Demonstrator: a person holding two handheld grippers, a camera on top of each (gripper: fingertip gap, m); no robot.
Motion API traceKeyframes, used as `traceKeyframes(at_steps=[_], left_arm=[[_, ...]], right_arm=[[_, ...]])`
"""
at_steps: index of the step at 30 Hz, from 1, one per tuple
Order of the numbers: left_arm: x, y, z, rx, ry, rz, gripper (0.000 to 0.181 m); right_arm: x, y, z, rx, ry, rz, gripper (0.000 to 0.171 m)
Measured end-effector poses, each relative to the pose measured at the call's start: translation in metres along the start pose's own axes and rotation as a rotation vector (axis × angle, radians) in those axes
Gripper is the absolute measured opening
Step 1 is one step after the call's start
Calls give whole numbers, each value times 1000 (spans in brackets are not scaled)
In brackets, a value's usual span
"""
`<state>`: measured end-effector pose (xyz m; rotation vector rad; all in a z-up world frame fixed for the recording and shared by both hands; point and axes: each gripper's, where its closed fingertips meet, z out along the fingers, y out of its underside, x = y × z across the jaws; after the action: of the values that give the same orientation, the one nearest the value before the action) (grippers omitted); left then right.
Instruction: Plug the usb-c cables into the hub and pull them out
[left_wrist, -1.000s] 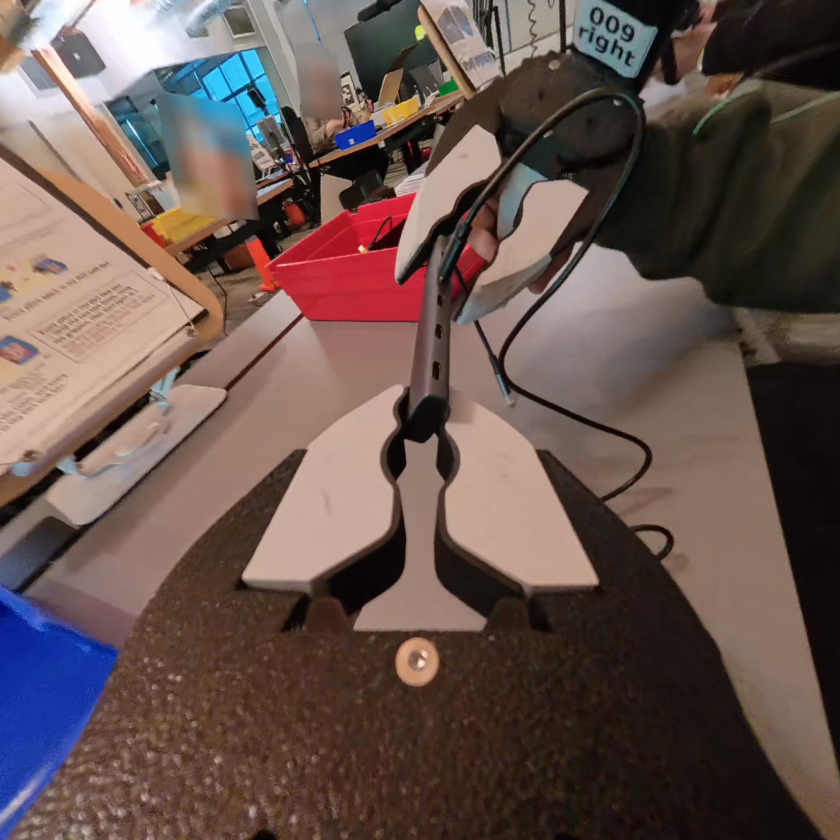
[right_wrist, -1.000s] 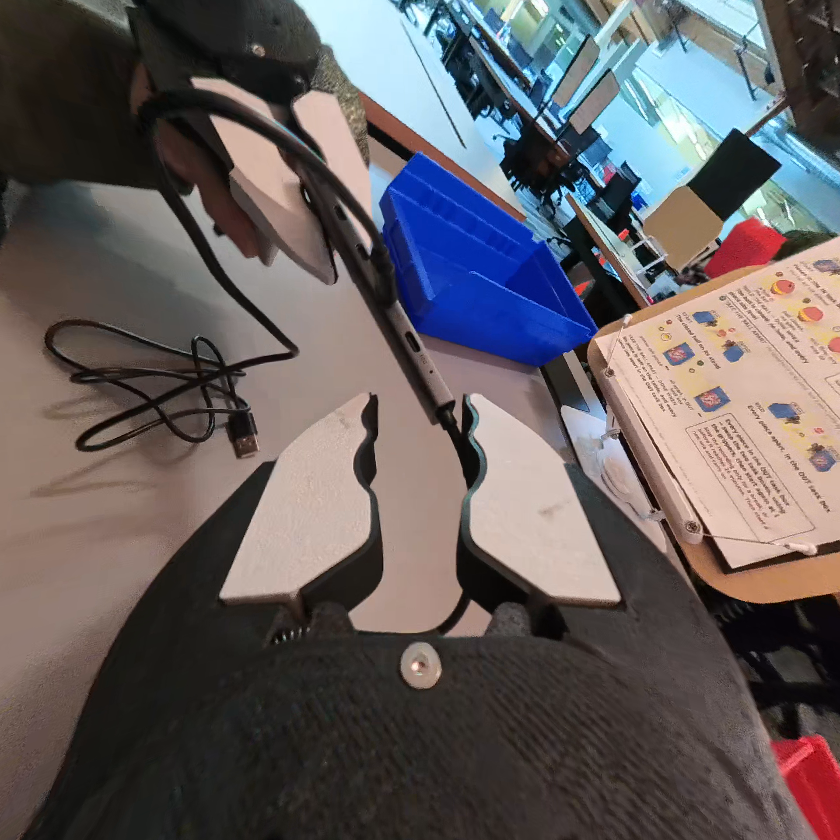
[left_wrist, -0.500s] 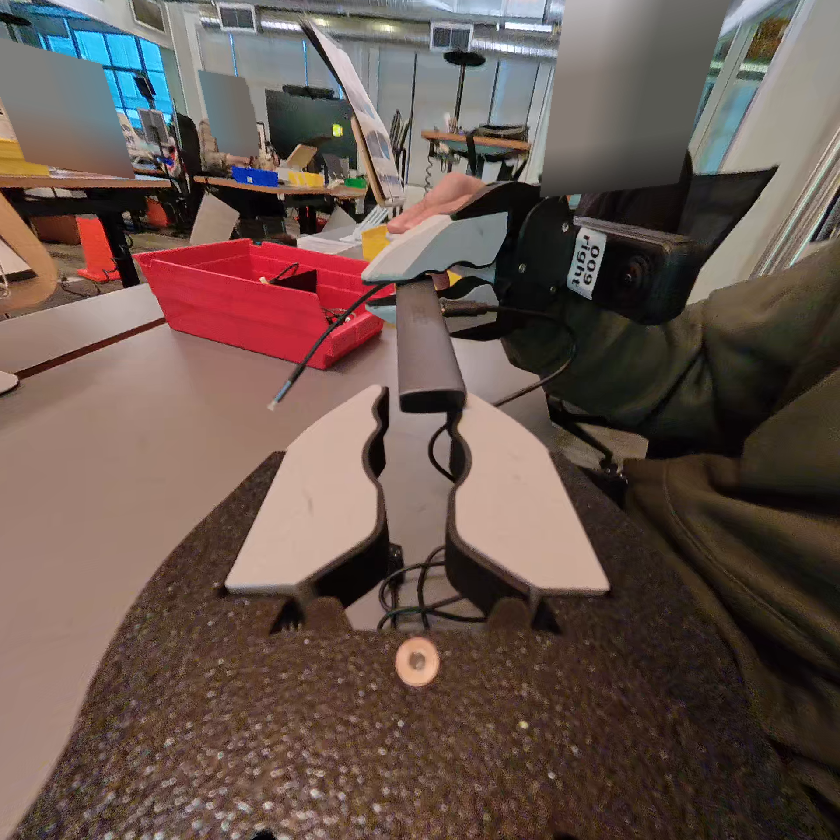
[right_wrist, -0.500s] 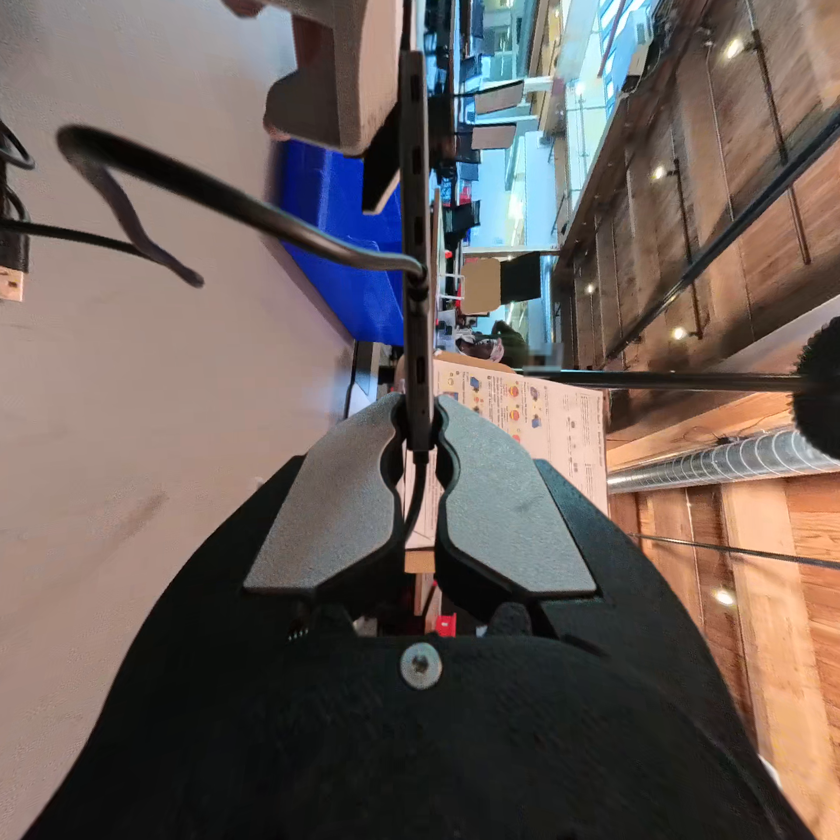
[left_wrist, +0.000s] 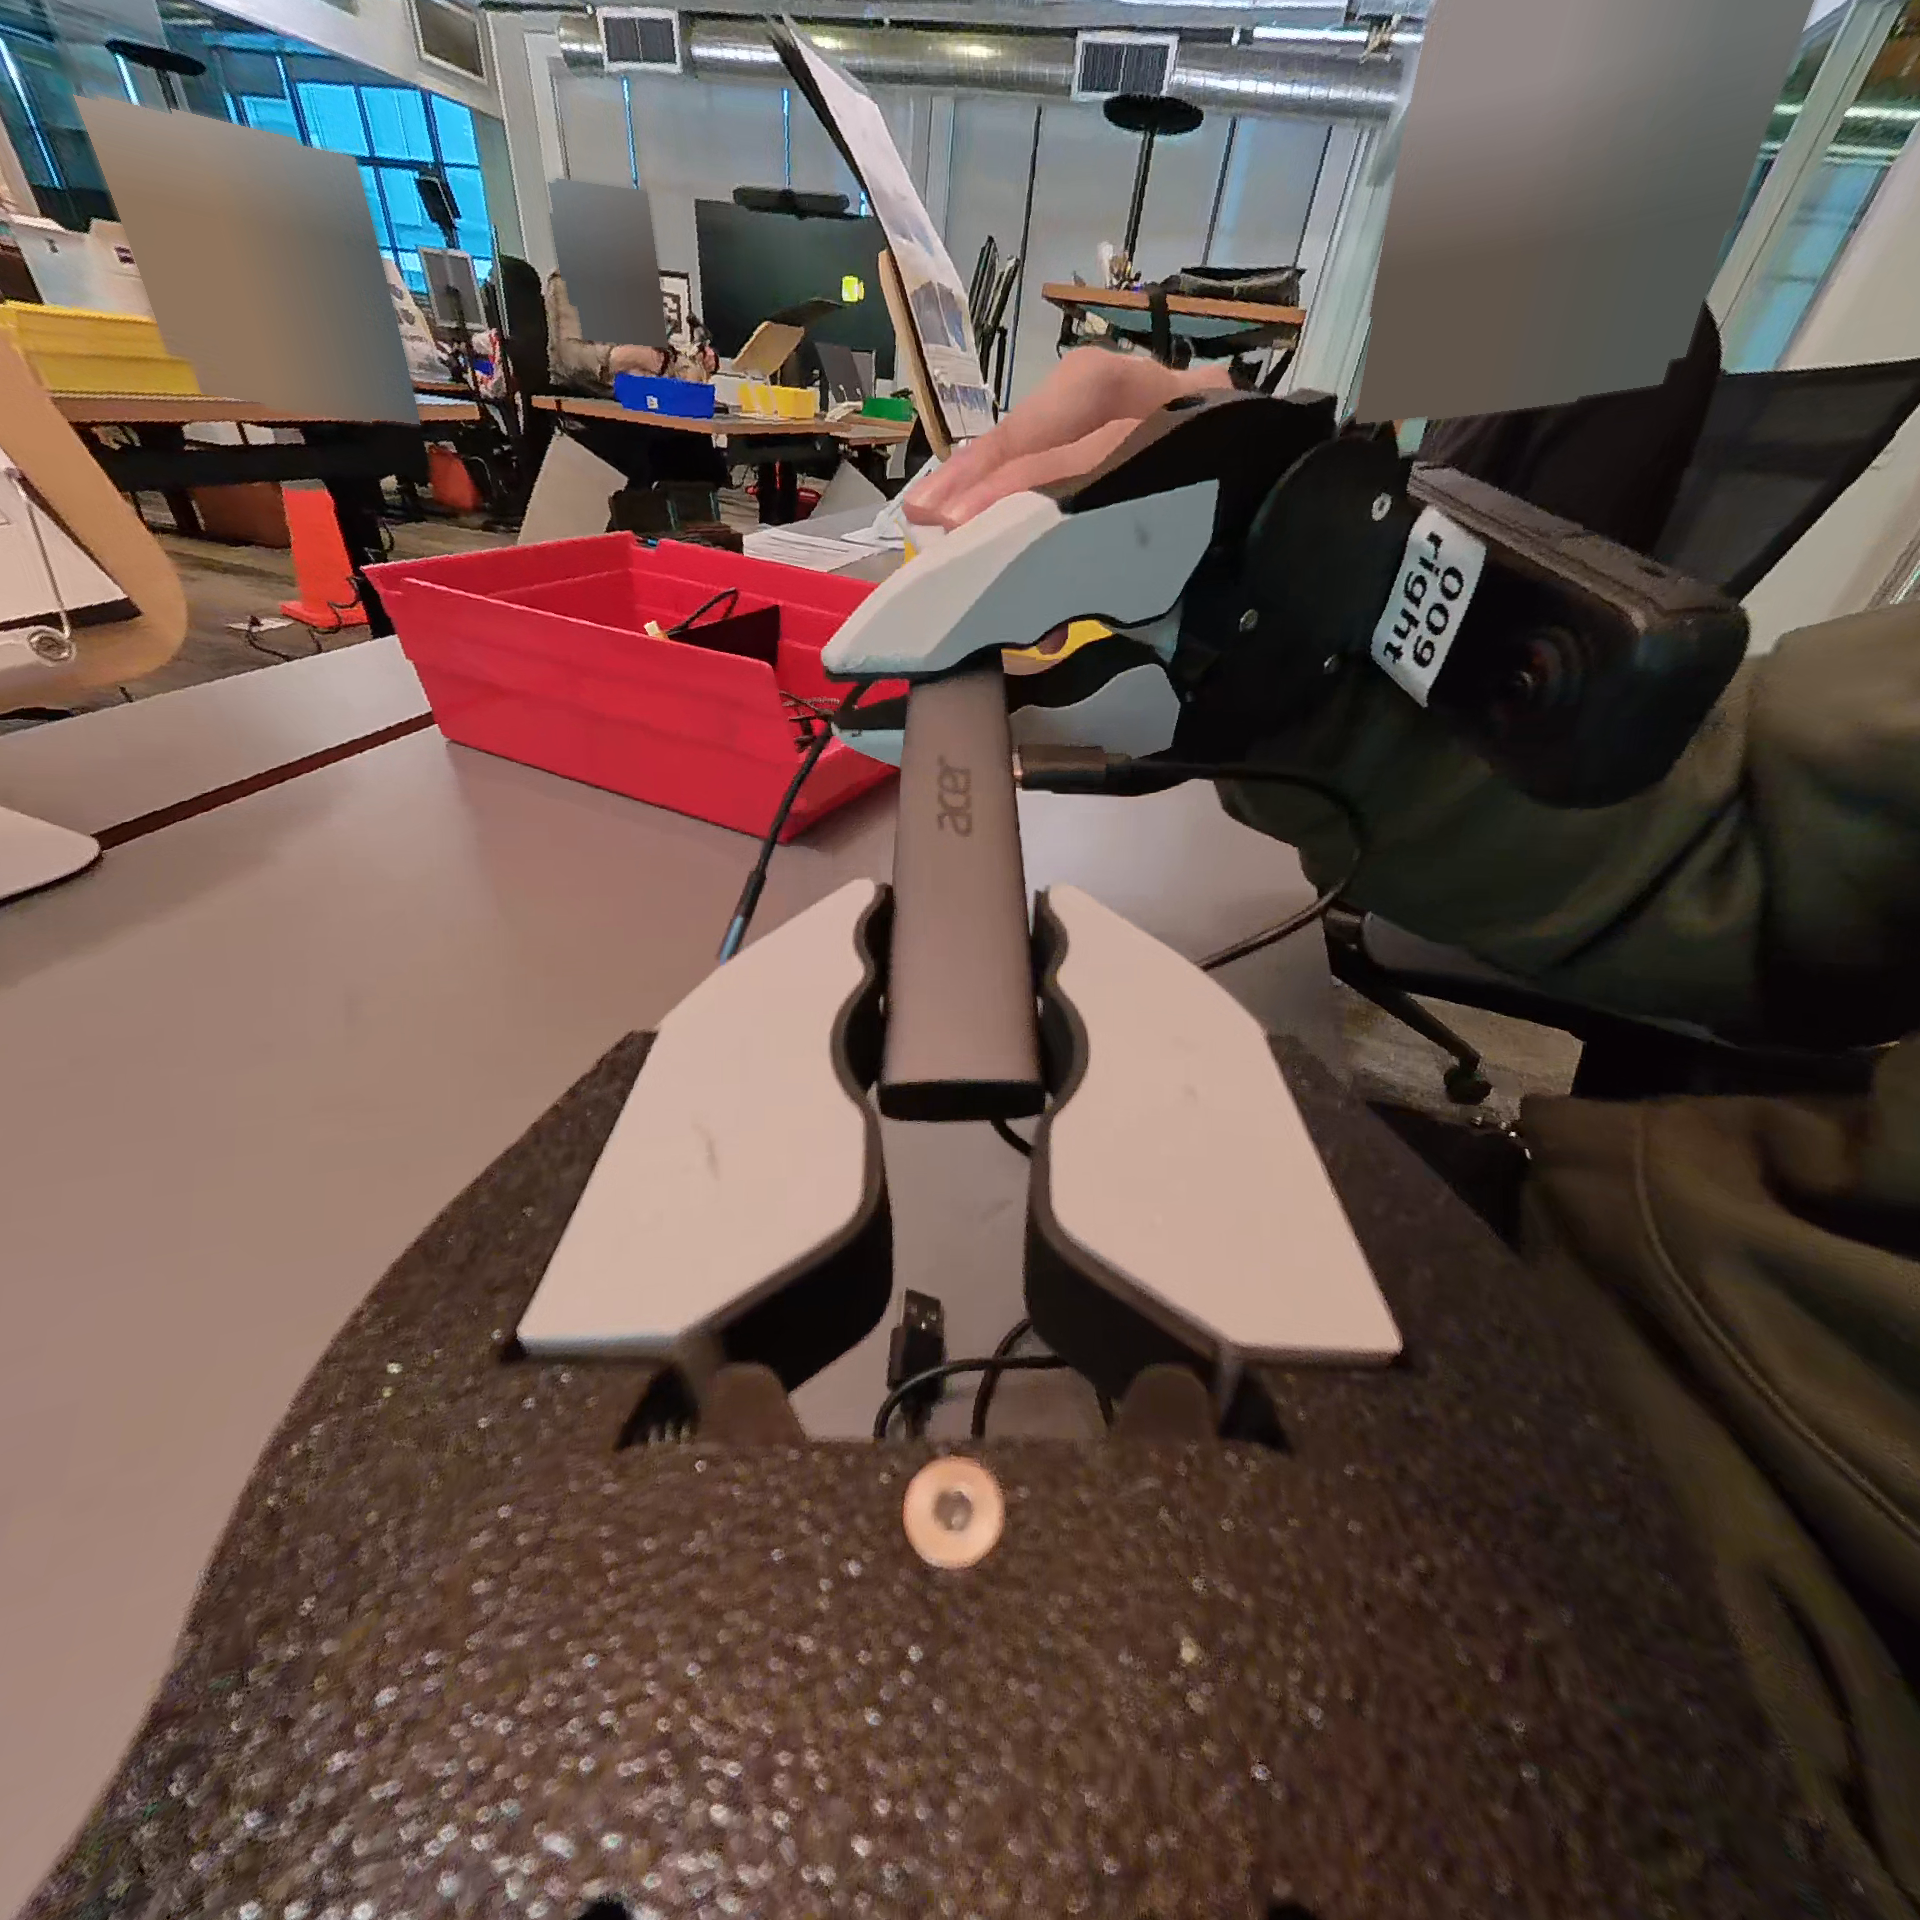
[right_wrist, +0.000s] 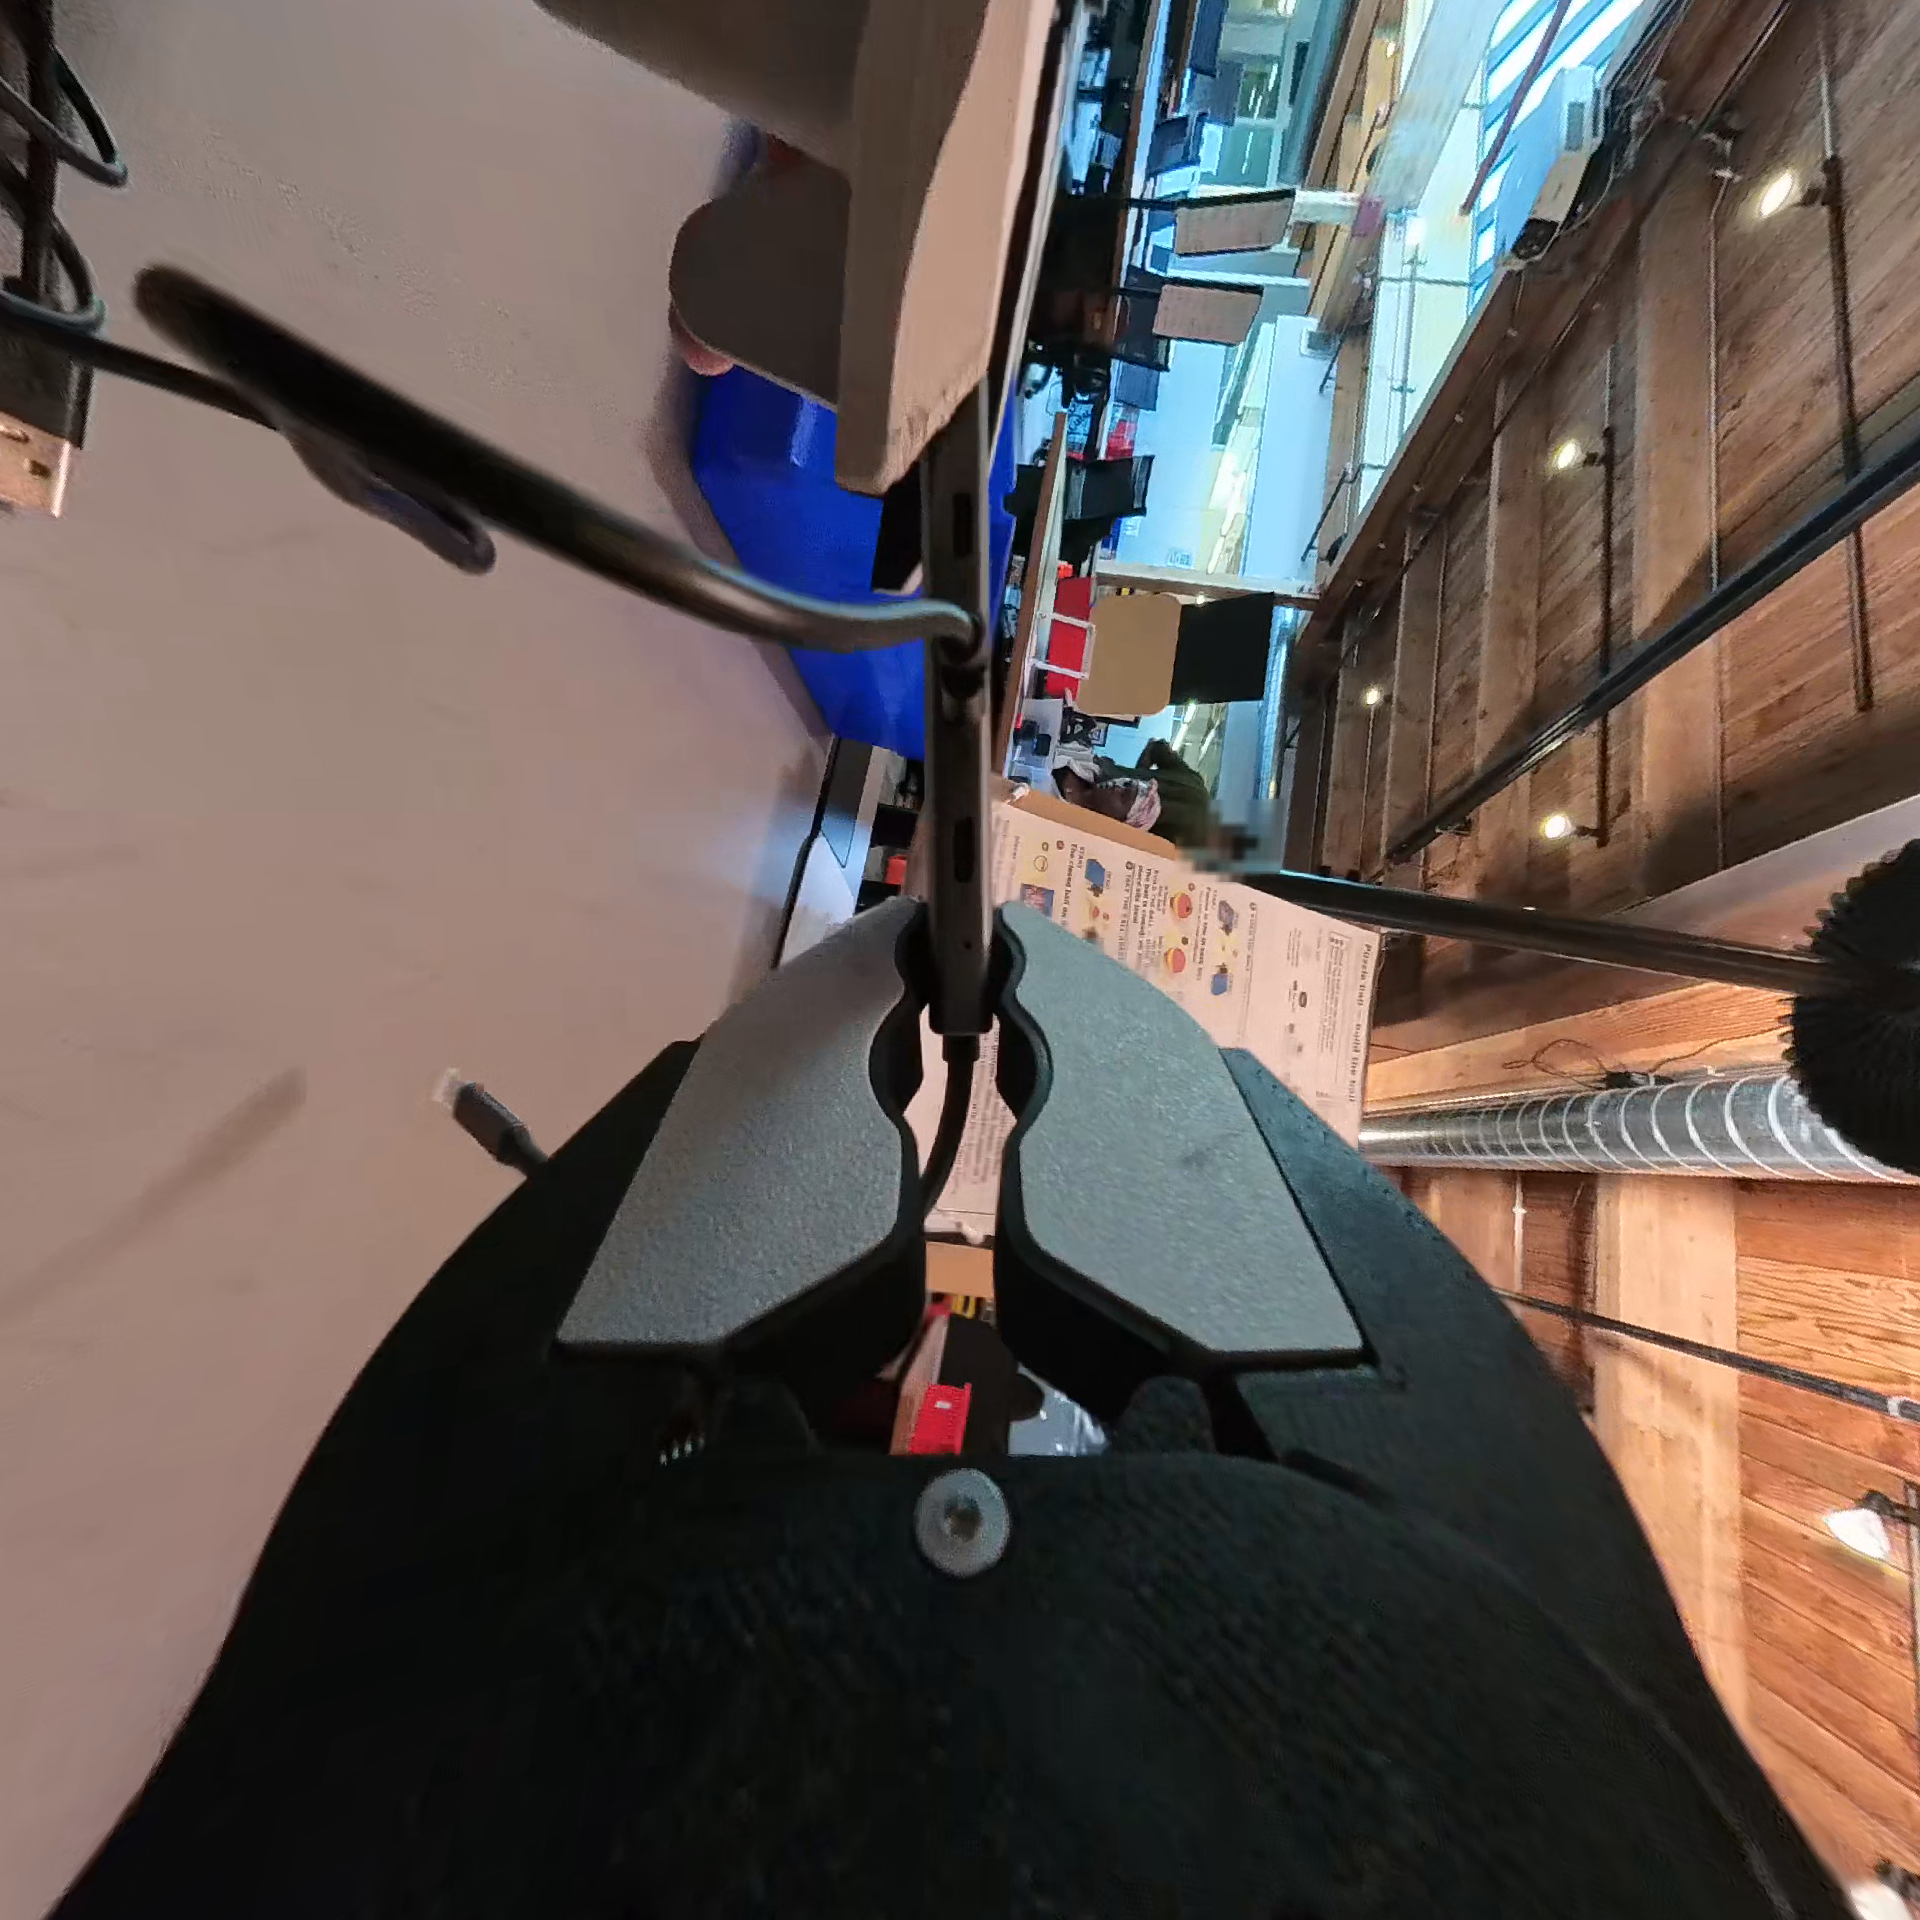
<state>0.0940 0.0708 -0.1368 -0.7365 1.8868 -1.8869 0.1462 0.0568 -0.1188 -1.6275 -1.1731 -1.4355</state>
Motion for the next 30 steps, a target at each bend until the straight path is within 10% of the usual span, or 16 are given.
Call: traceKeyframes(at_steps=[10,16,24,30], left_arm=[[-11,0,6,-5,-106,43,25],[-32,-10,-10,32,-255,117,24],[-37,-27,-23,145,-328,185,24],[-59,-21,-28,64,-539,239,24]], right_arm=[[-7,15,11,-32,-25,199,14],[13,42,-5,69,110,1010,32],[14,8,-2,719,-38,2060,37],[16,11,3,455,140,1764,43]])
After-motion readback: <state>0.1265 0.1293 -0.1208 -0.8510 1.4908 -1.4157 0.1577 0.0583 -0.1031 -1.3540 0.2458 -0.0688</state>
